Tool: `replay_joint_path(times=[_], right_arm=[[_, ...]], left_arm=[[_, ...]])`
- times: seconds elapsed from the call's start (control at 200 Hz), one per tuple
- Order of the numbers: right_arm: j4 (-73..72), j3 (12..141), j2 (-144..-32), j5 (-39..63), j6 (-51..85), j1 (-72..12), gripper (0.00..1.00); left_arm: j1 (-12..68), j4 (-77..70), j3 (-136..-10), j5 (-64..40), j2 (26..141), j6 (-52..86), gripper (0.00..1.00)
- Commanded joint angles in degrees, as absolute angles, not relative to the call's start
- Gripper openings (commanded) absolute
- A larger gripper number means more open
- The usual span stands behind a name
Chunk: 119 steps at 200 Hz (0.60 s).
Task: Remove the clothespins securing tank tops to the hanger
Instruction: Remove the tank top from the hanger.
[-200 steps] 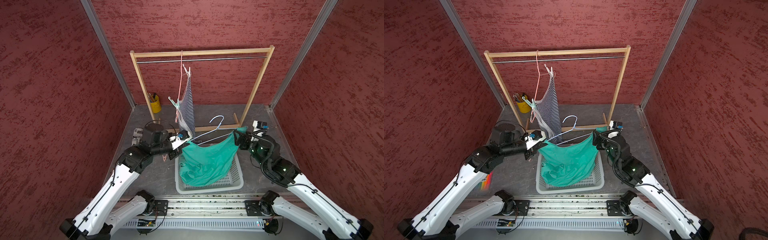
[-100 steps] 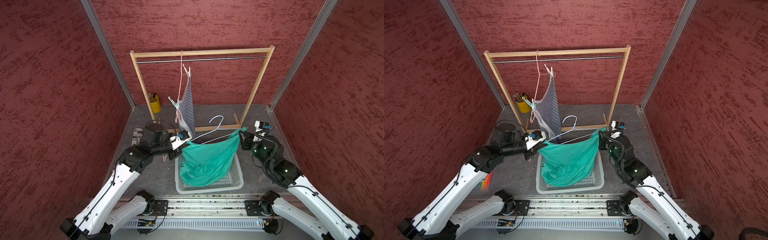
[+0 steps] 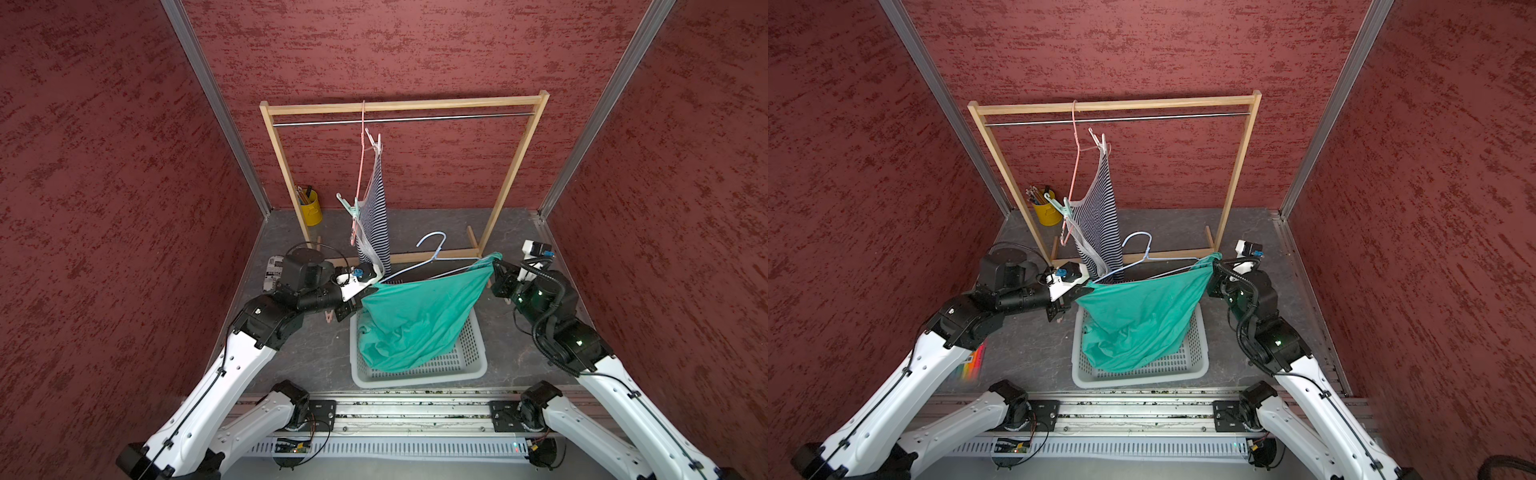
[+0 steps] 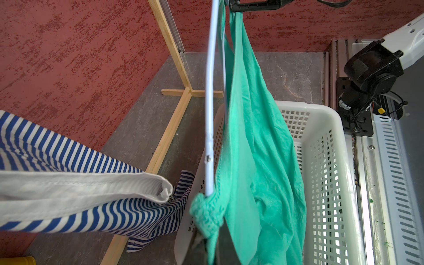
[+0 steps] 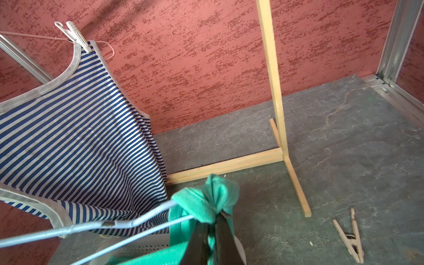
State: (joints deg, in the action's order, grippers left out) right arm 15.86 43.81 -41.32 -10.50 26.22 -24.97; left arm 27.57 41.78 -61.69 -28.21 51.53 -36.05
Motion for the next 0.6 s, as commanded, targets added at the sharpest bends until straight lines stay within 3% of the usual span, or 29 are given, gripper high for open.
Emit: replay_joint_path(times=[0.0,0.401,0.591], right_arm=[[17.0,42.6,-40.1,-11.6,26.8,-23.5,0.09],[17.6,41.2,-37.9,-11.5,28.0,-20.7,0.03],[14.4,40.8,-38.2,-6.0,26.8,-20.1,0.01]], left_arm=[[26.6,41.2,-61.0,-28.0,49.8,-36.4,0.0],[20.9,37.8,-58.5,-37.1,45.9,-34.6,0.0],[20.1,36.3,-57.7,-37.6,43.8,-33.4,0.0]])
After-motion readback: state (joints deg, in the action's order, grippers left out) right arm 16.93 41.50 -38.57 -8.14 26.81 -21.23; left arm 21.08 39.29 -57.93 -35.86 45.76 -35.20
